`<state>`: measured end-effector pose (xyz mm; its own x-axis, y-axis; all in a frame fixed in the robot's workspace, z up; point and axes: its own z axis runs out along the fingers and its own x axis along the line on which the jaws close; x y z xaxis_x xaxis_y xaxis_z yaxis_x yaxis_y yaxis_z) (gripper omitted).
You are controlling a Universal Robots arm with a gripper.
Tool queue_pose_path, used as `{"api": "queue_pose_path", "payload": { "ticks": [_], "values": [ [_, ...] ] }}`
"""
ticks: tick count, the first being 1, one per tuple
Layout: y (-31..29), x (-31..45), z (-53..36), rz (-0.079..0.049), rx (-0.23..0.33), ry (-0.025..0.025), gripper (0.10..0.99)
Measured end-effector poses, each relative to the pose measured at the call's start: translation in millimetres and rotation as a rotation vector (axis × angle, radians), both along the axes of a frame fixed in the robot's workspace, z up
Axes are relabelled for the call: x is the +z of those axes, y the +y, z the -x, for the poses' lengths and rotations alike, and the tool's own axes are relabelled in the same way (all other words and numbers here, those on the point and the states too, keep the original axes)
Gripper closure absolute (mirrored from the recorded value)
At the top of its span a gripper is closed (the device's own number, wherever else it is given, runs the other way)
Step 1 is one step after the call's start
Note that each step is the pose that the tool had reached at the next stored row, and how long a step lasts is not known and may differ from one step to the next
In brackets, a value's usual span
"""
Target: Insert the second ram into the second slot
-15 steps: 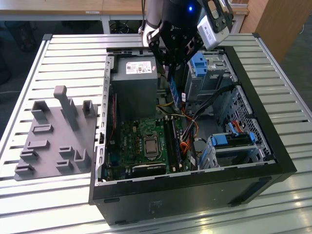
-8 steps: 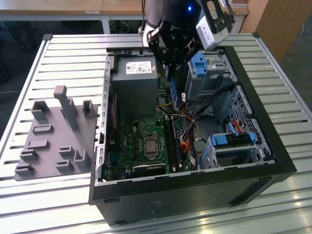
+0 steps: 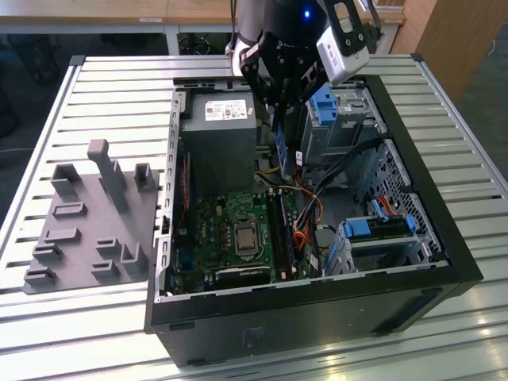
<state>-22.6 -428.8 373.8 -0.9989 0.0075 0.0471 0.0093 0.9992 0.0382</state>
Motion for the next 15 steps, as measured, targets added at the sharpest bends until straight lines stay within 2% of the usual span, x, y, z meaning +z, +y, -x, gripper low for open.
{"api": "queue_pose_path", "payload": {
  "ticks": [15],
  "values": [
    [0.0,0.0,0.0,0.000,-0.077,0.0000,0.949]
  ]
}}
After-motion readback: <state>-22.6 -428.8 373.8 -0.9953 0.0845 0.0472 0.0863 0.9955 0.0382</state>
